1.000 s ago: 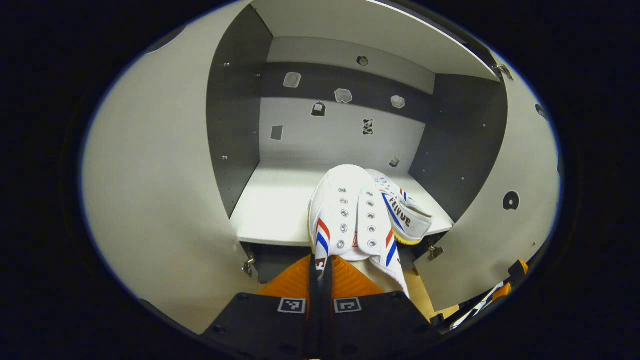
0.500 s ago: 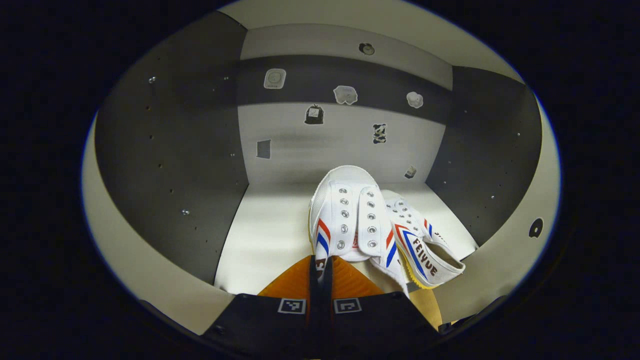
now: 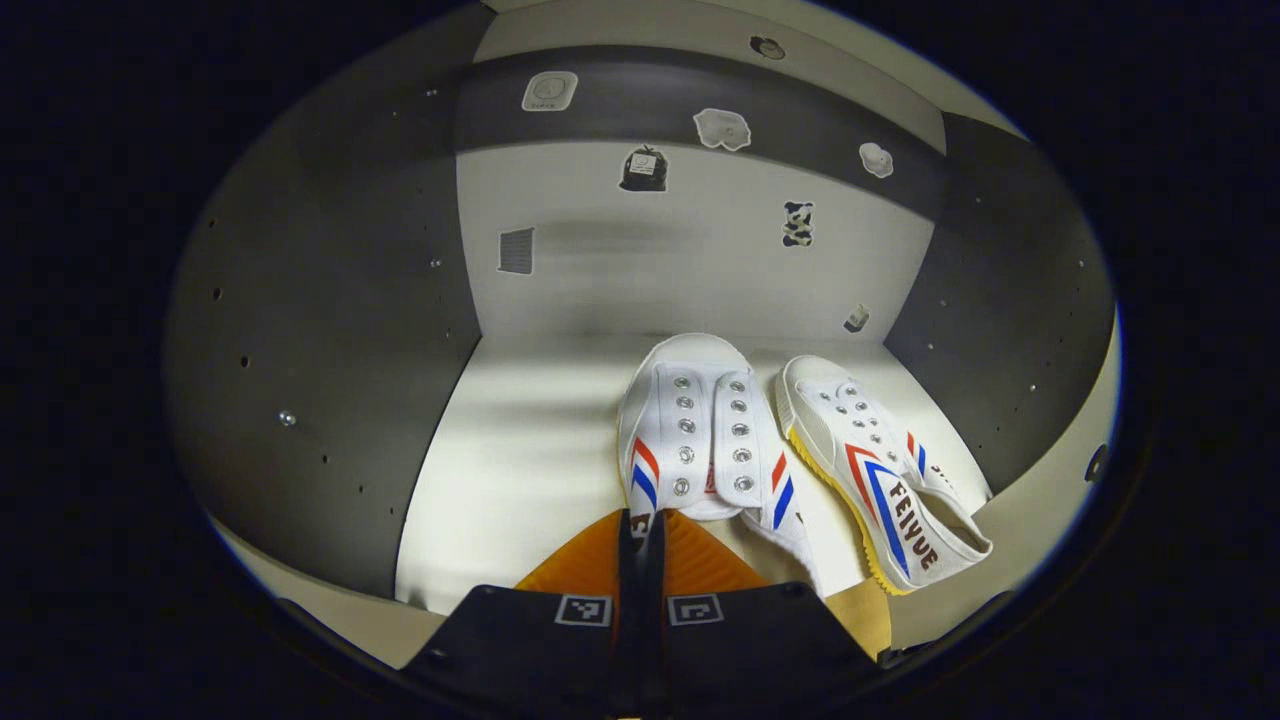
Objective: Grab one shoe with the right hand and put it into the shoe cabinet, grab the other shoe with the left hand and put it into the shoe cabinet; then close the right door with the right hand and the left door with the left hand.
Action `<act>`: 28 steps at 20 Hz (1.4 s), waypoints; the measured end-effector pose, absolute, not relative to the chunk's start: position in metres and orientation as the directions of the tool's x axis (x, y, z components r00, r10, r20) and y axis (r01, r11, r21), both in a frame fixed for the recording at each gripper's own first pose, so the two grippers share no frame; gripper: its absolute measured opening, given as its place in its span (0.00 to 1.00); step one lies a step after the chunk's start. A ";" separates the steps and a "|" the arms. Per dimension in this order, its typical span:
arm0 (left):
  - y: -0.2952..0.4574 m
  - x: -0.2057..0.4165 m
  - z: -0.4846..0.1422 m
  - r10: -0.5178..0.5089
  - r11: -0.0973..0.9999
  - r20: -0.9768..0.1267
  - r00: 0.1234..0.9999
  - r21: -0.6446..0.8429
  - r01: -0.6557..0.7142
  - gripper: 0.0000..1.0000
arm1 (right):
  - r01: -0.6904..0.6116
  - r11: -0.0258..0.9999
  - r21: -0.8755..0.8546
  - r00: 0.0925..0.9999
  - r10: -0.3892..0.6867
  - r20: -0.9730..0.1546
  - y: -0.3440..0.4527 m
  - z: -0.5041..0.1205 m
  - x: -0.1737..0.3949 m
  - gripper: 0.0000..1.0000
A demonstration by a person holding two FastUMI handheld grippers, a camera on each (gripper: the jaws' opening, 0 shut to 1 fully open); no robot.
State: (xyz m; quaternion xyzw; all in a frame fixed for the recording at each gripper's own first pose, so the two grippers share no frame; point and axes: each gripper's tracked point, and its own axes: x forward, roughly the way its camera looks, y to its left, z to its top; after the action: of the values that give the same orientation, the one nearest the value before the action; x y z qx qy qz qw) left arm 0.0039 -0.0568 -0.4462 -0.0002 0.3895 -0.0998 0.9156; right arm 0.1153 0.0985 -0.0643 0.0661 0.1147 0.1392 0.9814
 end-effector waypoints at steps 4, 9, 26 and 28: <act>-0.051 -0.001 -0.445 -0.142 0.987 -0.728 0.670 -0.048 0.156 0.08 | -0.266 0.949 0.169 0.933 0.297 -0.201 0.104 -0.061 0.111 0.93; -0.049 0.004 -0.431 -0.130 0.987 -0.676 0.725 -0.016 0.161 0.42 | -0.257 0.952 0.163 0.936 0.288 -0.203 0.096 -0.059 0.100 0.93; -0.020 -0.165 -0.253 -0.169 0.983 -0.235 0.957 0.025 0.180 0.99 | -0.080 0.990 0.116 0.980 0.100 -0.173 -0.025 -0.039 0.049 0.93; -0.015 -0.188 -0.241 -0.172 0.984 -0.194 0.966 0.013 0.178 0.99 | -0.028 0.995 0.091 0.983 0.044 -0.178 -0.055 -0.048 0.049 0.93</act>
State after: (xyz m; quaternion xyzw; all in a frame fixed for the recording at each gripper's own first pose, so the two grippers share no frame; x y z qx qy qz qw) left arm -0.1878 -0.0153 -0.2409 0.0153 0.0966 -0.0884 0.9913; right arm 0.0490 -0.0548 -0.0481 0.0440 0.0905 0.0181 0.9948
